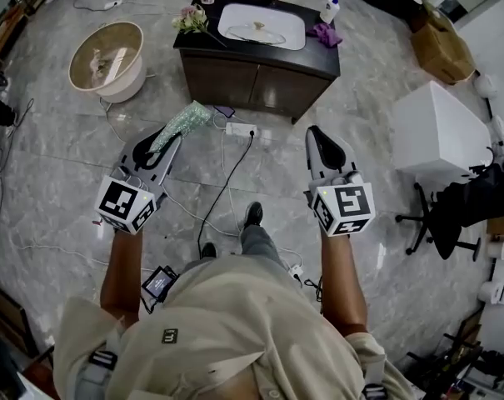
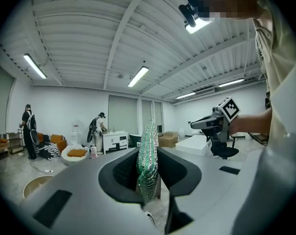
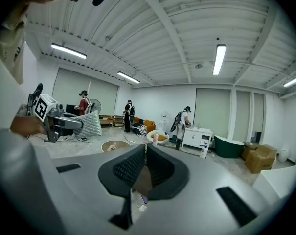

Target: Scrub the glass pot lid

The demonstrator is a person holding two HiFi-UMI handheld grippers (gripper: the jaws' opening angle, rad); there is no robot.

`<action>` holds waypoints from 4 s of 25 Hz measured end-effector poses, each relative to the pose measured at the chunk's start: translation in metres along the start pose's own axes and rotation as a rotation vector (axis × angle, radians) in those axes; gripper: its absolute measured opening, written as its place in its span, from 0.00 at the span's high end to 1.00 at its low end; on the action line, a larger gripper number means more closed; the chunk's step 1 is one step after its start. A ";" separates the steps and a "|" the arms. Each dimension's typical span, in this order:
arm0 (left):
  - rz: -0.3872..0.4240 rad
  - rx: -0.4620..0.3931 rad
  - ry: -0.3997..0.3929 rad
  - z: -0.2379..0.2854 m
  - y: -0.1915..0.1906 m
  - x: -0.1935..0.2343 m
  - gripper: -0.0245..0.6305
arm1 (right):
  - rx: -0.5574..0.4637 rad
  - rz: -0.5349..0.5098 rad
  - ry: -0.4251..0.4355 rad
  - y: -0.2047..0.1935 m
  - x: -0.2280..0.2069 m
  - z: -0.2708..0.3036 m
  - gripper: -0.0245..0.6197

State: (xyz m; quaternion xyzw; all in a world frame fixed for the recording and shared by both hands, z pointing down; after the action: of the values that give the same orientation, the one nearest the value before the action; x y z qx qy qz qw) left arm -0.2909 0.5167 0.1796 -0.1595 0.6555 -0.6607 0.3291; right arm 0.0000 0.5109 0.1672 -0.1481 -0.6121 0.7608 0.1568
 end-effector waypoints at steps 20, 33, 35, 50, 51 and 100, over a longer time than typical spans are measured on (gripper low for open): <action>-0.009 0.150 0.143 0.175 0.029 -0.037 0.81 | 0.087 0.091 0.203 -0.032 -0.184 0.092 0.92; 0.014 0.121 0.090 0.241 0.041 -0.017 0.81 | 0.097 0.135 0.142 -0.041 -0.230 0.105 0.92; 0.014 0.115 0.067 0.256 0.036 -0.009 0.81 | 0.098 0.140 0.114 -0.043 -0.238 0.109 0.92; -0.014 0.029 -0.152 0.406 -0.006 0.167 0.81 | 0.139 0.135 -0.105 -0.002 -0.257 0.259 0.92; -0.019 0.027 -0.169 0.416 -0.007 0.180 0.81 | 0.137 0.135 -0.117 0.003 -0.257 0.274 0.92; 0.028 0.612 0.147 0.644 -0.209 0.323 0.81 | 0.353 0.082 0.440 -0.034 -0.384 0.639 0.92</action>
State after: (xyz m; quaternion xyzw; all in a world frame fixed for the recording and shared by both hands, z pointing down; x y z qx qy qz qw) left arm -0.1610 -0.1974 0.3694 0.0041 0.4505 -0.8324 0.3226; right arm 0.0837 -0.2088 0.3455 -0.3048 -0.4150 0.8109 0.2782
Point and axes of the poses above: the fingertips, and each gripper's own axes: z forward along the fingers, x to its left, y out of its top, the point moved 3 cm from there along -z, backward along the fingers, and after that the axes turned 10 degrees about z, right-handed, at the moved point
